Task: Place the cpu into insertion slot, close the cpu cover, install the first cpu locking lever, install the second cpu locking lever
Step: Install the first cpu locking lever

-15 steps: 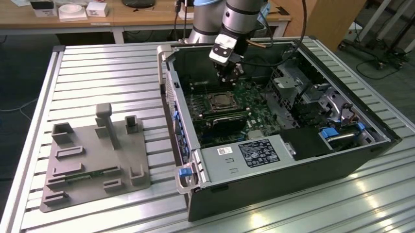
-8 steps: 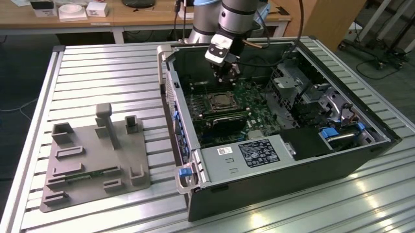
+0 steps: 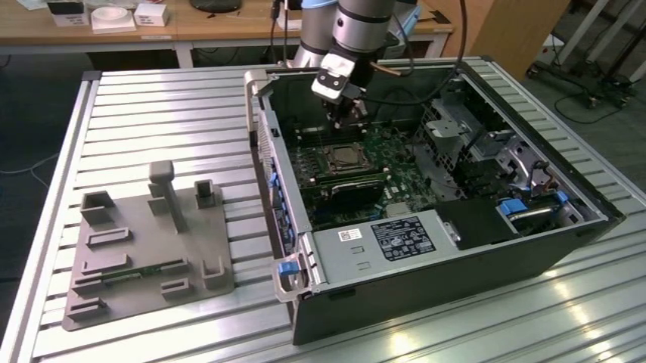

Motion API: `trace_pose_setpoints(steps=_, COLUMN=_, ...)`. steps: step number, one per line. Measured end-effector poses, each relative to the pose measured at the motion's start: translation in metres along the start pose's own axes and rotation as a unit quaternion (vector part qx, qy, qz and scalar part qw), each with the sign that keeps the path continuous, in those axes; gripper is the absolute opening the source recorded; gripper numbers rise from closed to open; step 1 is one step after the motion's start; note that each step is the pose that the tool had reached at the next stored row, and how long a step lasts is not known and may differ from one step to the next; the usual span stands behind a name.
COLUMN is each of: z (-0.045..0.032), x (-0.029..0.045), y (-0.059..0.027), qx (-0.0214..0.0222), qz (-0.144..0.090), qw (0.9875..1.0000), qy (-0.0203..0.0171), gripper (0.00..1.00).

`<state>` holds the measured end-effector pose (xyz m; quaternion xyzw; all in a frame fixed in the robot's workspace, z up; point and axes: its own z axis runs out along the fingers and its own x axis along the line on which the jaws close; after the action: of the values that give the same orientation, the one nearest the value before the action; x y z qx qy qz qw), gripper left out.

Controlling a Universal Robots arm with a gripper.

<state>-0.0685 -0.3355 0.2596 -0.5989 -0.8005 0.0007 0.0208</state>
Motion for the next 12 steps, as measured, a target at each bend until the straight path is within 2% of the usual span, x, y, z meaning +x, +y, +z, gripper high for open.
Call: trace_pose_setpoints(steps=12, z=0.0006, x=0.0052, y=-0.0176, qx=-0.0002, qz=0.0, qw=1.0, qy=0.0004, gripper=0.11)
